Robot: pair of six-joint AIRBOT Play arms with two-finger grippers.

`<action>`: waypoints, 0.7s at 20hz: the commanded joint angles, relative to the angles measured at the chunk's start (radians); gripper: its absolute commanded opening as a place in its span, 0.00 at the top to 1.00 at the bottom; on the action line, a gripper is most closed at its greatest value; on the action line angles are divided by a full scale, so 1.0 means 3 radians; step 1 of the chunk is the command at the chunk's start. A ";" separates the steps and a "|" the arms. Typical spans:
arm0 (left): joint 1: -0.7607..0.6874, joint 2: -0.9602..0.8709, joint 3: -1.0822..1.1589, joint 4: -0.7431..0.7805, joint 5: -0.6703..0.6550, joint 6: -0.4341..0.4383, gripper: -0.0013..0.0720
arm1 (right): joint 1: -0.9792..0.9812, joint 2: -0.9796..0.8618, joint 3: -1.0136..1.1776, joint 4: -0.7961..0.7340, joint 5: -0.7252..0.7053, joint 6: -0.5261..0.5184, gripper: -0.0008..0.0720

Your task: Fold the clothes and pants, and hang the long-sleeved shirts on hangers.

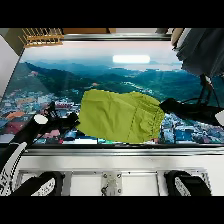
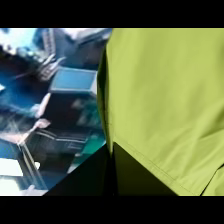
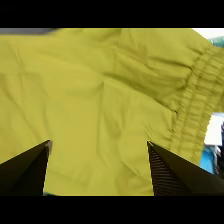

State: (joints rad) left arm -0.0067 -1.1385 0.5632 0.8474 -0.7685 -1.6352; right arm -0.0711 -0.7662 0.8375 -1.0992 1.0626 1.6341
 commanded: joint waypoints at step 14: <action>-0.0491 0.0407 0.0009 0.0603 -0.0226 0.0050 0.97 | -0.0128 0.0187 -0.2181 0.0477 -0.1438 0.1611 0.09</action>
State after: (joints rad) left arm -0.1478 -1.0183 0.5652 1.0218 -0.8345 -1.6211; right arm -0.1097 -0.7109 0.2295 -1.0122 0.7856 2.1002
